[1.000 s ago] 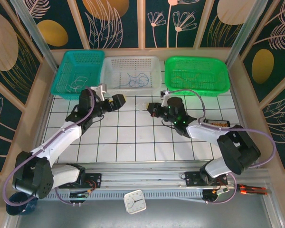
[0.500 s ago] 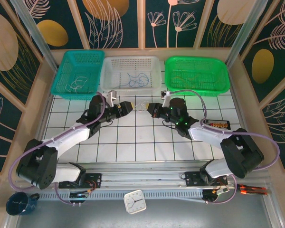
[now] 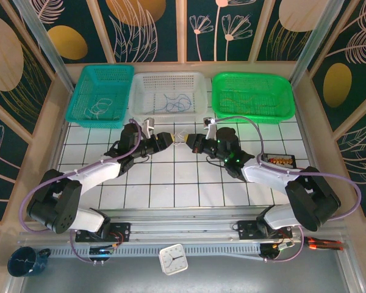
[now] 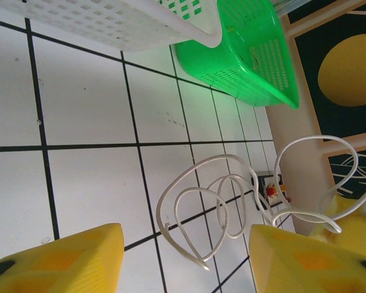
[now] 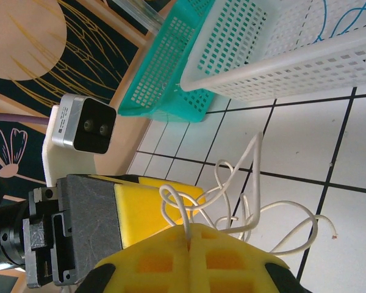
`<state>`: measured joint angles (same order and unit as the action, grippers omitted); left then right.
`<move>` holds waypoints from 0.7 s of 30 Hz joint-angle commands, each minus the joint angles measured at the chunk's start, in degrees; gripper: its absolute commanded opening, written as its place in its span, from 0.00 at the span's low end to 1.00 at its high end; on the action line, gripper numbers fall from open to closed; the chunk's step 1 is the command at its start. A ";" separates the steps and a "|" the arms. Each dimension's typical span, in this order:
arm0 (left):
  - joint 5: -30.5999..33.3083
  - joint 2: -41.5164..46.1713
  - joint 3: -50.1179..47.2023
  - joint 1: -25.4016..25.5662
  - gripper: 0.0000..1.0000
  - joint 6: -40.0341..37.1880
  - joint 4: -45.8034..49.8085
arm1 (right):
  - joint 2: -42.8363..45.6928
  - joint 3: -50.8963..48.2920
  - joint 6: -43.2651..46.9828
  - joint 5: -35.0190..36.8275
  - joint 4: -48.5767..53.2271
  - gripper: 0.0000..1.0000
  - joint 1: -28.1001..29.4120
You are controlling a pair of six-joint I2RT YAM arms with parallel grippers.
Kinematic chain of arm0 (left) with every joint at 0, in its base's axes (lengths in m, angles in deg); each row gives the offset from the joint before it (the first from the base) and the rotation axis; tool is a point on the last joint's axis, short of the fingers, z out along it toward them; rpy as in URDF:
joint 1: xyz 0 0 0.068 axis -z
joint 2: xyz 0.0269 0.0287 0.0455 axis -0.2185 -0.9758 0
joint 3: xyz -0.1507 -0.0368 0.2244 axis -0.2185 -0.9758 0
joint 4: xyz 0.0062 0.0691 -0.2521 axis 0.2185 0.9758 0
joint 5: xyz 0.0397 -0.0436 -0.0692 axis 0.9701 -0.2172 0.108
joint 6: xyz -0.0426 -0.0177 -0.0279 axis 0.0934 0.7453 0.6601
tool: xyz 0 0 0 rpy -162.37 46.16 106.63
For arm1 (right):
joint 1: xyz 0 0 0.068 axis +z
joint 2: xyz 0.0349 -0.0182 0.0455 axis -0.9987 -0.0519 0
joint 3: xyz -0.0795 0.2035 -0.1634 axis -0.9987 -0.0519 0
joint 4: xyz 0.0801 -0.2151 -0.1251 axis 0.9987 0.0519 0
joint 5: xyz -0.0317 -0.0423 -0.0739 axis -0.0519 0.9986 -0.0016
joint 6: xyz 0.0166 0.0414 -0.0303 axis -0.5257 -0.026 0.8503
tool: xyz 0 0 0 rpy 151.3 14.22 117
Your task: Untangle the cables
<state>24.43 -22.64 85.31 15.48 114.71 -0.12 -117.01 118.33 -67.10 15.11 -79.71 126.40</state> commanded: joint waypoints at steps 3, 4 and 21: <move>0.15 -1.40 1.13 0.54 0.51 0.13 -2.81 | 1.60 1.04 -0.36 -0.67 -2.08 0.00 0.86; 0.17 -1.69 1.20 0.56 0.50 0.04 -2.86 | 1.62 1.11 -0.37 -0.67 -2.12 0.00 0.96; 1.50 2.18 5.67 1.34 0.00 -3.20 4.22 | 1.47 -5.30 -1.07 4.05 -4.22 0.00 -2.69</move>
<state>25.26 -23.69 87.78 16.59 113.55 1.63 -116.33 115.75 -67.25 16.47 -81.28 125.83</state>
